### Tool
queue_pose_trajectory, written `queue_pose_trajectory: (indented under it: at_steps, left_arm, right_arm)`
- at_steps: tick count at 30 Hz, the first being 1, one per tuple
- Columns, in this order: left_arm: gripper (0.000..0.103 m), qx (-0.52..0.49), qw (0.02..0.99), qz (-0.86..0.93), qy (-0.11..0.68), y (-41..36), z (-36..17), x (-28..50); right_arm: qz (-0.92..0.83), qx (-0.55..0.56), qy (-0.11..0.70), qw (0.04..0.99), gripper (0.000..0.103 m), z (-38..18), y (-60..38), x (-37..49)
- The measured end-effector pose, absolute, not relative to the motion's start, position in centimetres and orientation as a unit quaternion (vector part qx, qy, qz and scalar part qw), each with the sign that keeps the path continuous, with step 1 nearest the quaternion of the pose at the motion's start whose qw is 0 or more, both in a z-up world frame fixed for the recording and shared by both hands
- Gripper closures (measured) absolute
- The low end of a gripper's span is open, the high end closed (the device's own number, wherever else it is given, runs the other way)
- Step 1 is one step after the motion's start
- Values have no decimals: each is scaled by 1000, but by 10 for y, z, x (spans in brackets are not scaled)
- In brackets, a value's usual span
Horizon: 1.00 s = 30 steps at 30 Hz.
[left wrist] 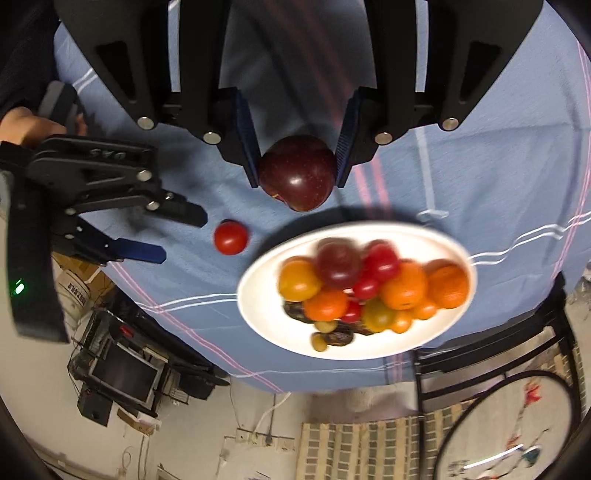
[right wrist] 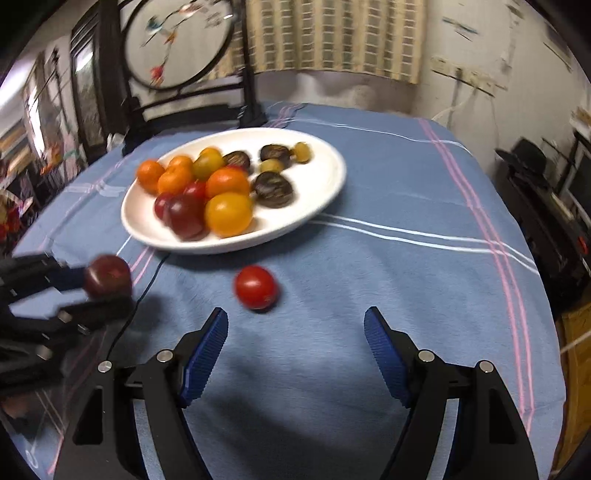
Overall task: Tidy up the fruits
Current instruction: 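Grasp the dark red tomato with the left tool while the right tool grasps a red cherry tomato, then lower the dark red tomato and red cherry tomato onto the white plate, opening both tools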
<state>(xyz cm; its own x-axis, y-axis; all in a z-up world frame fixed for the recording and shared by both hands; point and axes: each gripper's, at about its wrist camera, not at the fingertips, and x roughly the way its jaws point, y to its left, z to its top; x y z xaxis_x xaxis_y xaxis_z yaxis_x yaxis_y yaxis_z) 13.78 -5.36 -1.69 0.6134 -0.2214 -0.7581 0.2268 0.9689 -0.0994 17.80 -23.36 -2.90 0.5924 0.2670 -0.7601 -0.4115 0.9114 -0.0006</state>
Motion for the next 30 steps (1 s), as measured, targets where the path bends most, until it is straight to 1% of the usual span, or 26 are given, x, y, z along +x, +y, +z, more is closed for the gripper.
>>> queue_pose_trajectory:
  at_steps: [3, 4, 5, 8, 9, 12, 13, 14, 17, 23, 28, 30]
  left_arm:
    - [64, -4, 905, -113, 411, -36, -14, 131]
    - [64, -3, 906, -110, 409, -32, -14, 130]
    - [64, -3, 907, -105, 408, -28, -15, 131]
    - [64, -20, 907, -100, 409, -18, -16, 135]
    - [64, -23, 906, -100, 411, -16, -18, 136]
    - [64, -32, 902, -100, 418, -9, -23, 140]
    - [64, -35, 901, -99, 420, -7, -24, 142]
    - [64, -38, 901, -97, 421, -5, -25, 142]
    - [64, -37, 900, -89, 424, -1, -29, 145]
    - [64, -37, 899, -87, 427, 0, -32, 146]
    - [64, -54, 902, -91, 419, 4, -15, 146]
    - [64, -44, 904, -88, 415, 2, -5, 151]
  right_arm:
    - [192, -114, 405, 886, 26, -31, -217, 176]
    - [189, -119, 409, 885, 29, -33, -213, 177]
    - [185, -123, 413, 883, 33, -35, -209, 180]
    - [174, -124, 435, 875, 43, -43, -201, 194]
    - [172, -121, 440, 873, 44, -45, -200, 197]
    - [171, -108, 443, 873, 57, -45, -196, 206]
    - [173, -105, 443, 873, 69, -45, -195, 208]
    - [178, -103, 444, 872, 72, -45, -193, 208]
    - [171, -109, 440, 874, 73, -44, -187, 204]
    - [198, -72, 426, 880, 73, -23, -196, 182]
    - [207, -43, 400, 892, 73, 7, -205, 177]
    - [210, -35, 383, 899, 73, 19, -205, 180]
